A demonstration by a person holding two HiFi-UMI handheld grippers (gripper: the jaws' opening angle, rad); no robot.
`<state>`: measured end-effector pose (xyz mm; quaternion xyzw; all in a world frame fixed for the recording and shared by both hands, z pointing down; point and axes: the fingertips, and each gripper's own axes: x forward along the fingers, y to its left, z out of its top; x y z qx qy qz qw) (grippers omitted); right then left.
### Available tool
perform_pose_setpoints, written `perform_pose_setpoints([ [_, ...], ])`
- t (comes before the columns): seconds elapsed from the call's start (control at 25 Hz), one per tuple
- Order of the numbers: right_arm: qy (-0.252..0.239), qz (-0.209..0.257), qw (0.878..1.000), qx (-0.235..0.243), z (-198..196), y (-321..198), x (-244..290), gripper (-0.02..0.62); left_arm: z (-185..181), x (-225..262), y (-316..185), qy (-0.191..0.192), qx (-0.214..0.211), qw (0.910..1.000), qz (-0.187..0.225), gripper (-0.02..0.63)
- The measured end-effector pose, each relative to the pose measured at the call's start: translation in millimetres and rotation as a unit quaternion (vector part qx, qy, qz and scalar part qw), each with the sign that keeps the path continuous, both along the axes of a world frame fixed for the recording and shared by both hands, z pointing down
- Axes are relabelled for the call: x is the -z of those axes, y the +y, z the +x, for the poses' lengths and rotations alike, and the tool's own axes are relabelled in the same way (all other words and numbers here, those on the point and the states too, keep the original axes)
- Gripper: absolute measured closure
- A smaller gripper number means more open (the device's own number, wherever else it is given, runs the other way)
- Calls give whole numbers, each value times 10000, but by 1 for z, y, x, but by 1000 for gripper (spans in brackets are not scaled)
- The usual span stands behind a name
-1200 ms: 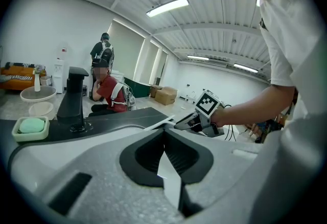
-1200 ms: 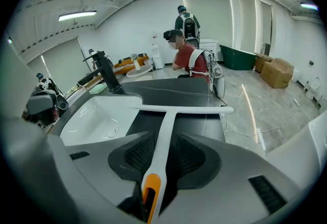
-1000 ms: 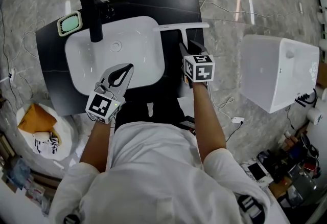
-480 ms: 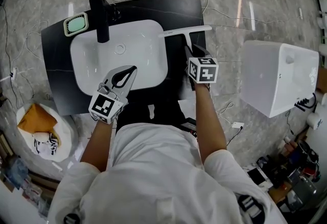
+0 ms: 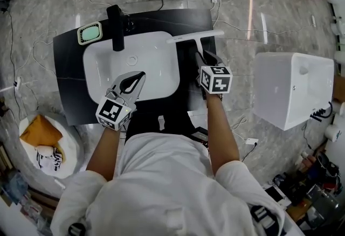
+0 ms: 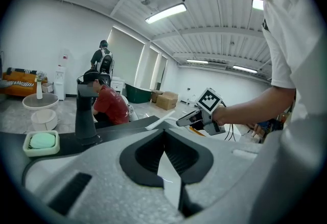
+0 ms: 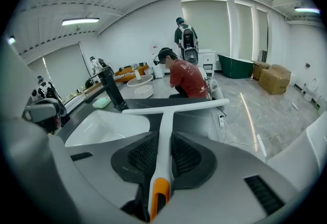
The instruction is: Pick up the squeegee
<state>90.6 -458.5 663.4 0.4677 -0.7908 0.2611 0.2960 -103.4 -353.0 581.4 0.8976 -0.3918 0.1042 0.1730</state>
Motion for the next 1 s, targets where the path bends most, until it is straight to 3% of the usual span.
perform_pose_setpoints([
  [0.36, -366, 855, 9953, 270, -41, 1, 98, 510, -42, 55, -6, -32, 255, 9984, 495, 592],
  [0.72, -737, 1758, 9790, 717, -87, 27, 201, 511, -76, 120, 3, -40, 324, 9935, 1090, 592],
  [1.0, -1043, 2104, 9674, 952, -83, 69, 251, 511, -74, 166, 24, 113, 465, 9877, 1485, 592],
])
